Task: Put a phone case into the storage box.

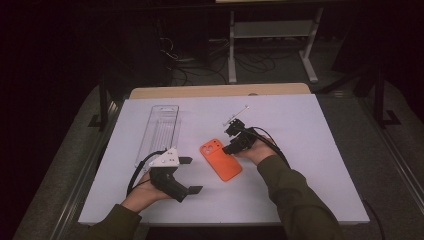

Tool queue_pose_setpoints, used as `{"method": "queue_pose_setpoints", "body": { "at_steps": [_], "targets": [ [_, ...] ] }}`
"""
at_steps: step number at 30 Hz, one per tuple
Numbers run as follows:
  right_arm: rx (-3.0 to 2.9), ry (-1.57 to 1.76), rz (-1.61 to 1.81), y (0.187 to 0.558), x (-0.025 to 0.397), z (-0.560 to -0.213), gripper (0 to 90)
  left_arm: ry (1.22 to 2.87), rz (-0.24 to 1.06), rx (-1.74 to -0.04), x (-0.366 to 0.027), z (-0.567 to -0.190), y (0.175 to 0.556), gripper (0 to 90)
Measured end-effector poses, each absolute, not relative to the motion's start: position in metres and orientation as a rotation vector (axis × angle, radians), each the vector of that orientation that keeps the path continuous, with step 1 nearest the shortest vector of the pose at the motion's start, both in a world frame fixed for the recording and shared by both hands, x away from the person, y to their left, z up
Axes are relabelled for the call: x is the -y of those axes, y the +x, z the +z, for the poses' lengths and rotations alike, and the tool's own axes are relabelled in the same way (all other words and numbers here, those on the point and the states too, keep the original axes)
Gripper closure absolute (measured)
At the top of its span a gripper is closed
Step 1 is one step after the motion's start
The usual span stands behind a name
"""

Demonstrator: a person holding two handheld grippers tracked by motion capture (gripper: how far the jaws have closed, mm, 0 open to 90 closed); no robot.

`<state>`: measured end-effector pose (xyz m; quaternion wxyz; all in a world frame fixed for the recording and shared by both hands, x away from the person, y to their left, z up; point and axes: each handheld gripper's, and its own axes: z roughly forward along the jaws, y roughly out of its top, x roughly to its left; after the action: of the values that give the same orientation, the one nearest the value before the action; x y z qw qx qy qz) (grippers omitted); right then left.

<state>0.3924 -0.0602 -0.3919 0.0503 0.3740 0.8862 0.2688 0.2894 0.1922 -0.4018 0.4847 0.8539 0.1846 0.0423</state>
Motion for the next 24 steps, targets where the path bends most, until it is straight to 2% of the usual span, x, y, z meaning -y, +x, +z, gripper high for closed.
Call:
{"method": "queue_pose_setpoints", "body": {
  "at_steps": [3, 5, 8, 9, 10, 11, 15, 24],
  "targets": [
    [-2.705, 1.146, 0.816, 0.39, 0.059, -0.391, 46.8, 2.085, 0.108, -0.443, -0.193, -0.401, 0.29, 0.0],
    [-2.71, 1.161, 0.794, 0.386, 0.055, -0.392, 38.7, 2.082, 0.107, -0.448, -0.193, -0.401, 0.29, 0.0],
    [-2.704, 1.169, 0.769, 0.385, 0.053, -0.393, 34.0, 2.083, 0.108, -0.448, -0.193, -0.401, 0.29, 0.0],
    [-2.699, 1.19, 0.751, 0.383, 0.051, -0.393, 29.6, 2.082, 0.108, -0.449, -0.193, -0.401, 0.29, 0.0],
    [-2.699, 1.19, 0.751, 0.383, 0.051, -0.393, 29.6, 2.082, 0.108, -0.449, -0.193, -0.401, 0.29, 0.0],
    [-2.695, 1.199, 0.736, 0.382, 0.05, -0.394, 24.1, 2.082, 0.108, -0.448, -0.193, -0.401, 0.29, 0.0],
    [-2.694, 1.234, 0.709, 0.379, 0.047, -0.397, 14.5, 2.082, 0.108, -0.449, -0.193, -0.401, 0.29, 0.0],
    [-2.671, 1.268, 0.69, 0.373, 0.041, -0.405, 7.7, 2.084, 0.108, -0.451, -0.194, -0.401, 0.29, 0.0]
  ]
}}
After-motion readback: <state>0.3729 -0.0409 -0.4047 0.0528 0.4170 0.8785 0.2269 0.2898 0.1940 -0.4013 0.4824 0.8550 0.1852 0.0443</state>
